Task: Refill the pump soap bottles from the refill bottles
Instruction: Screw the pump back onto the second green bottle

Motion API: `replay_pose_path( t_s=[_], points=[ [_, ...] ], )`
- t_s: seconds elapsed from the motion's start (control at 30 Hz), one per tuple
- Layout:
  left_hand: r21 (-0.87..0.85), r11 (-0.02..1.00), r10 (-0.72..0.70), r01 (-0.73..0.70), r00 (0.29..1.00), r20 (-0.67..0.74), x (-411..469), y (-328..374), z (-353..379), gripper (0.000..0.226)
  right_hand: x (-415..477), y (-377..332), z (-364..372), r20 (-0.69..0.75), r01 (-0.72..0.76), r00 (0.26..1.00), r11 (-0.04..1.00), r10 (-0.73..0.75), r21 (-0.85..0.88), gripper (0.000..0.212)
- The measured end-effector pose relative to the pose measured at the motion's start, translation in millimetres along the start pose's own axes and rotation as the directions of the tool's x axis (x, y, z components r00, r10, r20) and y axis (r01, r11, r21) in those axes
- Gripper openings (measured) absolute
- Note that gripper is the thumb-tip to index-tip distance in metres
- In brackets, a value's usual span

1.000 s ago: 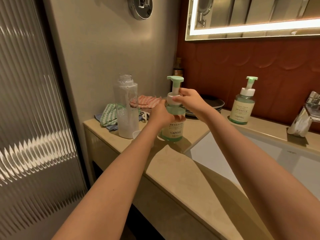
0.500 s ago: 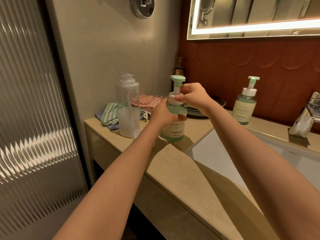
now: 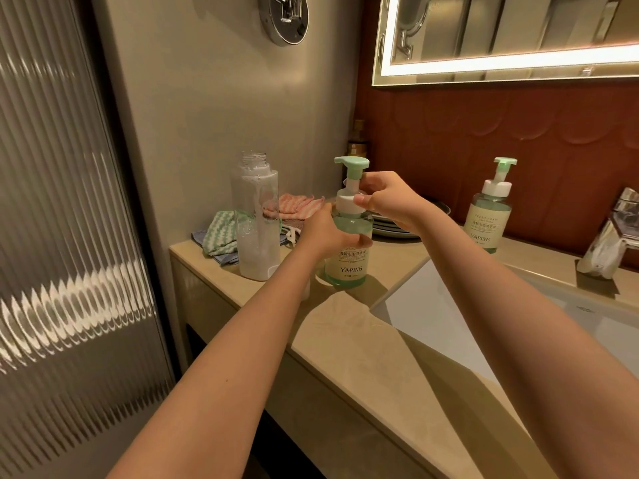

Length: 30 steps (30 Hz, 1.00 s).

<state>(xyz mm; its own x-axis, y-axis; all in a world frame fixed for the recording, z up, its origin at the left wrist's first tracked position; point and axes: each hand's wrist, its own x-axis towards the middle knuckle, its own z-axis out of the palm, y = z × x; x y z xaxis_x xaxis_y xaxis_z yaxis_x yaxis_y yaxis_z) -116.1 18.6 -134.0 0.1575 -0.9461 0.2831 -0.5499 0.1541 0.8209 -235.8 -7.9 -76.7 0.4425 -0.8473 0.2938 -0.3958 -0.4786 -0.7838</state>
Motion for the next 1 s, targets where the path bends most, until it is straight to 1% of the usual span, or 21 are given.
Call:
replay_pose_path(
  t_s=[0.13,0.27,0.47,0.53,0.6,0.63,0.67,0.73,0.8,0.83,0.87,0.9,0.93,1.0],
  points=[
    [-0.017,1.000,0.004,-0.004,1.000,0.000,-1,0,1,0.076,3,4,0,-0.005,0.001,1.000,1.000,-0.001,-0.031,0.046],
    [-0.022,1.000,0.004,-0.004,1.000,-0.004,-2,1,1,0.072,6,8,2,-0.102,-0.014,0.995,0.995,0.004,-0.096,0.053],
    [-0.024,1.000,0.001,-0.001,1.000,-0.008,-3,3,2,0.077,6,3,9,-0.190,-0.006,0.981,0.975,-0.037,-0.220,0.047],
    [-0.032,0.999,-0.001,0.001,1.000,-0.005,-2,2,2,0.078,5,6,9,-0.150,-0.013,0.989,0.980,-0.017,-0.200,0.048],
    [-0.023,1.000,-0.003,0.003,1.000,-0.002,-2,2,2,0.077,3,8,8,-0.065,-0.013,0.998,0.996,0.007,-0.086,0.046],
    [-0.012,1.000,-0.003,0.002,1.000,-0.002,-2,1,3,0.076,2,9,7,-0.047,-0.008,0.999,0.999,0.006,-0.044,0.045],
    [-0.007,1.000,-0.001,0.001,1.000,-0.005,-2,1,3,0.075,1,10,7,-0.061,0.000,0.998,0.999,-0.003,-0.041,0.045],
    [-0.009,1.000,0.008,-0.008,1.000,-0.013,-2,1,3,0.073,2,11,10,-0.155,0.013,0.987,0.992,-0.033,-0.125,0.047],
    [-0.014,1.000,0.015,-0.016,1.000,-0.021,-2,0,2,0.072,3,11,17,-0.273,-0.015,0.960,0.970,-0.054,-0.242,0.053],
    [-0.013,1.000,0.018,-0.018,1.000,-0.024,-2,0,2,0.072,4,11,21,-0.312,-0.035,0.949,0.962,-0.053,-0.271,0.057],
    [-0.010,1.000,0.020,-0.020,0.999,-0.028,-2,-1,2,0.072,6,12,22,-0.318,-0.051,0.947,0.959,-0.042,-0.279,0.059],
    [-0.005,1.000,0.021,-0.021,0.999,-0.029,-1,-2,2,0.073,7,12,22,-0.275,-0.054,0.961,0.964,-0.021,-0.260,0.060],
    [-0.008,1.000,0.018,-0.018,0.999,-0.028,-1,-2,3,0.073,6,11,20,-0.185,-0.048,0.983,0.978,0.010,-0.204,0.059],
    [-0.025,1.000,0.003,-0.003,1.000,-0.015,-1,-3,3,0.074,4,10,14,0.013,-0.046,0.999,0.999,0.047,-0.026,0.049]
  ],
)
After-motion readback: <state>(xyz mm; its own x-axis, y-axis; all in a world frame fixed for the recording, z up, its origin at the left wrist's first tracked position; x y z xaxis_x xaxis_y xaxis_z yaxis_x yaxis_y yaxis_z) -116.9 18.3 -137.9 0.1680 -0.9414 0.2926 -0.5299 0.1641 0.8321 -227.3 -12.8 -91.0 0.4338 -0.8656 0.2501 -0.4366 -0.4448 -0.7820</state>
